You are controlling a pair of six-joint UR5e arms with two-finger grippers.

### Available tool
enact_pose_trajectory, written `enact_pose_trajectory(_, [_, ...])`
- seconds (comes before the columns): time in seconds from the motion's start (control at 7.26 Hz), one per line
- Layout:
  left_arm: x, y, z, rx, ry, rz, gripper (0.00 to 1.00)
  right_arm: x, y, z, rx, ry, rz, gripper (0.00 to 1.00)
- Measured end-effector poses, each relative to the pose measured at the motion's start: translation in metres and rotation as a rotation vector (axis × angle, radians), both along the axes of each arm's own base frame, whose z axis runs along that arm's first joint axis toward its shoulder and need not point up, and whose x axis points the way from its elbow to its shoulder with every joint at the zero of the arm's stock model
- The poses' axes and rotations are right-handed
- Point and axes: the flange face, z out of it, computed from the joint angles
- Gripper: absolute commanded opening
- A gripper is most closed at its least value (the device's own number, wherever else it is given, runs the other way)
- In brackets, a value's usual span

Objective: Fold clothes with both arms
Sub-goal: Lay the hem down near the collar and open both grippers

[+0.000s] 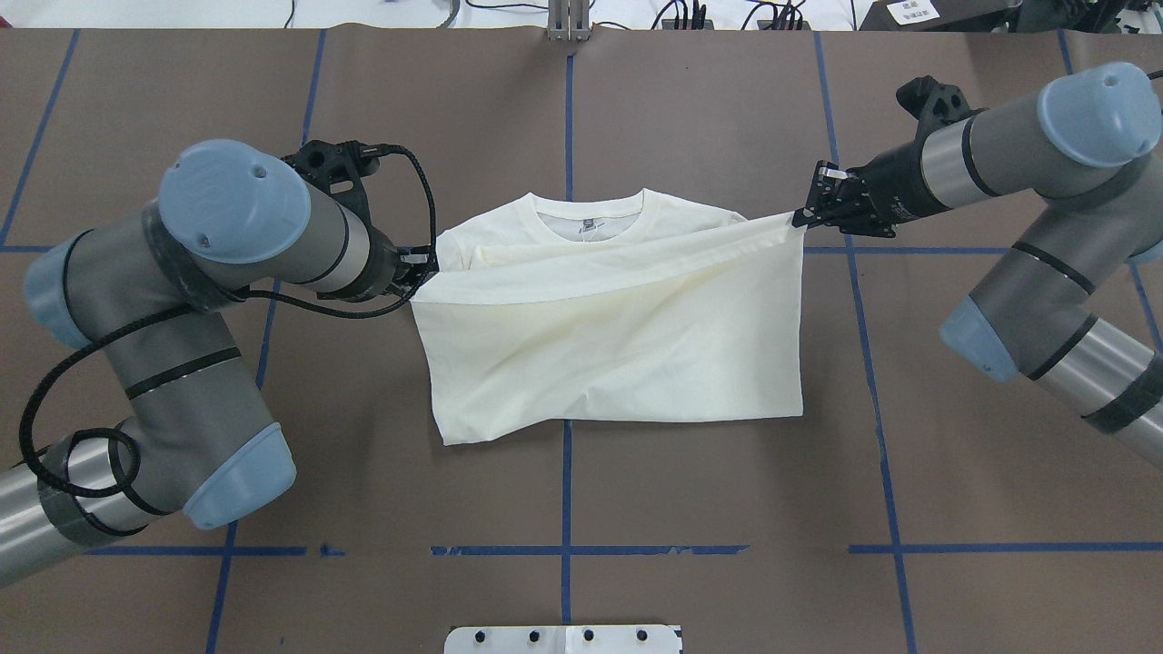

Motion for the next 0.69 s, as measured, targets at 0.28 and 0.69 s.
enact_pose_trajectory(0.28, [-0.013,0.007,-0.013,0.0,0.018,0.008,0.0,0.01,-0.006,-0.009,-0.012,-0.032,-0.043,0.0])
enact_pose_trajectory(0.69, [-0.045,0.037,-0.033,-0.014,0.012,0.023,0.0,0.048,0.007,-0.024,-0.013,-0.097,-0.122,0.0])
